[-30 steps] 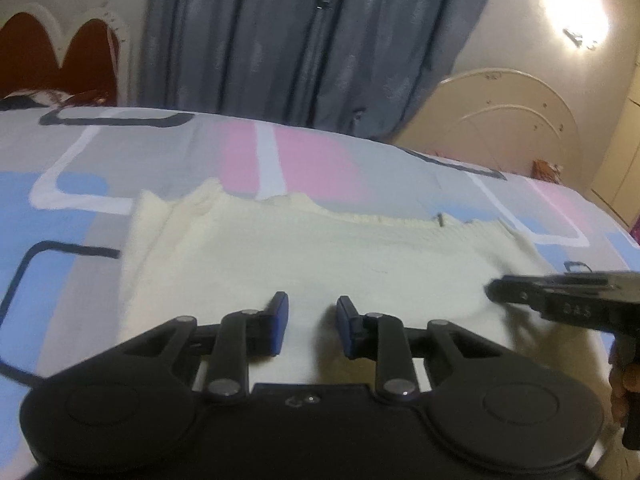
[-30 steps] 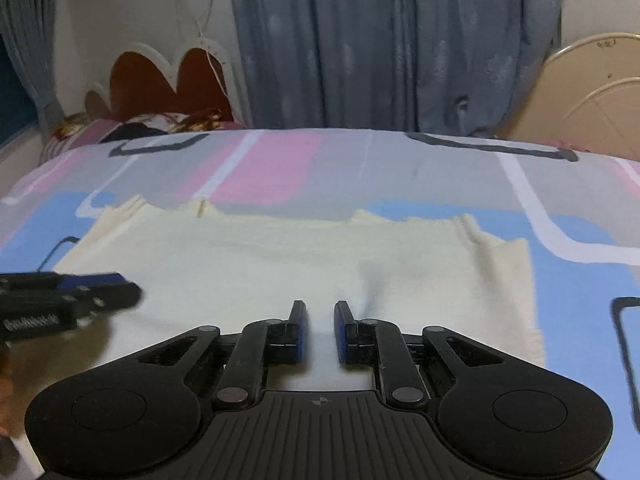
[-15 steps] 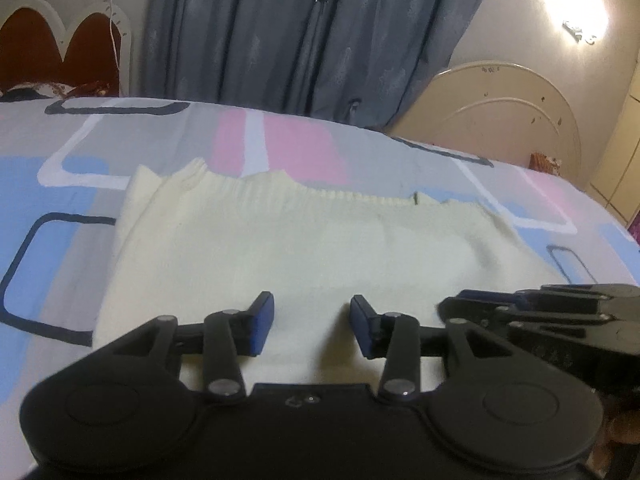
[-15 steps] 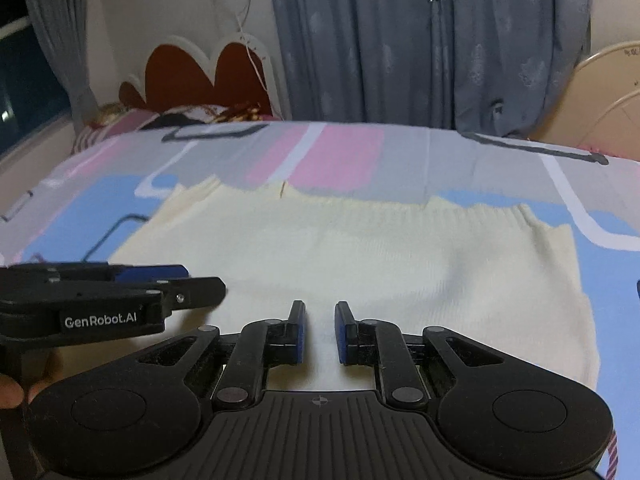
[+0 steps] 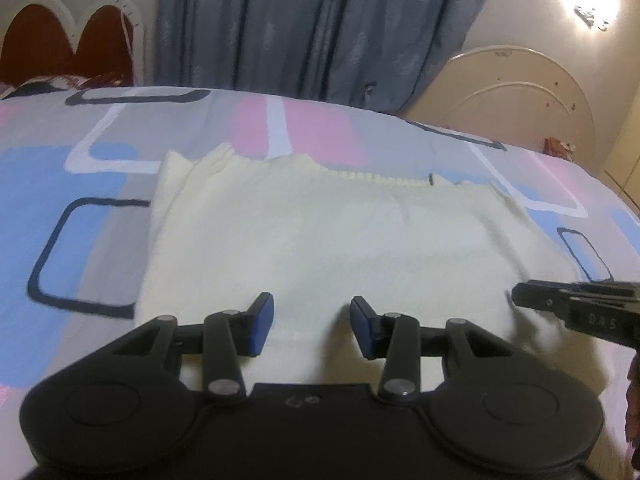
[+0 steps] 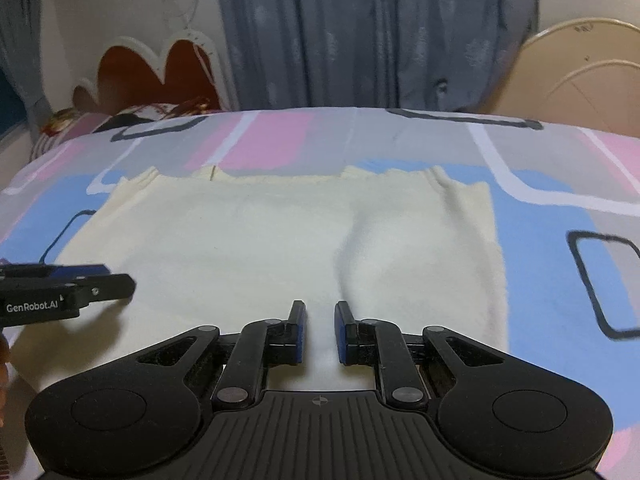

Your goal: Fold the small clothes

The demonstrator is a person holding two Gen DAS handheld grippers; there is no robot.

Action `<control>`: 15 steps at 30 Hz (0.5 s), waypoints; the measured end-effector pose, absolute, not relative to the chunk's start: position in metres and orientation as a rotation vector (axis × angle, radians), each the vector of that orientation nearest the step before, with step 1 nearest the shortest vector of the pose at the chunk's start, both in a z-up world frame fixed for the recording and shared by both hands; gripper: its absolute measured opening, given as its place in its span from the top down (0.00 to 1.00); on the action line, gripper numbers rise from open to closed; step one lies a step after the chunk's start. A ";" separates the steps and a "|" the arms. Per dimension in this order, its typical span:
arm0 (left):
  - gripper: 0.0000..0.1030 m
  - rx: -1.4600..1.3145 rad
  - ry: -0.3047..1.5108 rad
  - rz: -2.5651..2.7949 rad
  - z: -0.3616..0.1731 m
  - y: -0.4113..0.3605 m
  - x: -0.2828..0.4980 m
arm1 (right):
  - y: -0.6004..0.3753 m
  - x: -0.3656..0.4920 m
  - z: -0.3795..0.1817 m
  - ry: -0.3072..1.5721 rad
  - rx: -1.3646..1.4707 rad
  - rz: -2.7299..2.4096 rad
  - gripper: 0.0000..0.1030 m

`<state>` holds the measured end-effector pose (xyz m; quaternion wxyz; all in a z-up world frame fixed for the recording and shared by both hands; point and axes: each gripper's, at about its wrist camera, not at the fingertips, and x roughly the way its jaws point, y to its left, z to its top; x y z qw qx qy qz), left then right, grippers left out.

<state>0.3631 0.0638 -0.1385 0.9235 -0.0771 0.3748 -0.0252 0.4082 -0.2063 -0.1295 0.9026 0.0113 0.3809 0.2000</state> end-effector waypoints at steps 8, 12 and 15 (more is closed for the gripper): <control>0.56 -0.159 0.772 -0.092 -0.135 0.053 0.338 | -0.186 0.372 -0.116 0.778 0.020 0.485 0.85; 0.55 -0.152 0.791 -0.101 -0.145 0.051 0.327 | -0.174 0.354 -0.121 0.794 -0.005 0.515 0.85; 0.55 -0.122 0.777 -0.106 -0.151 0.053 0.319 | -0.170 0.345 -0.131 0.808 -0.056 0.504 0.85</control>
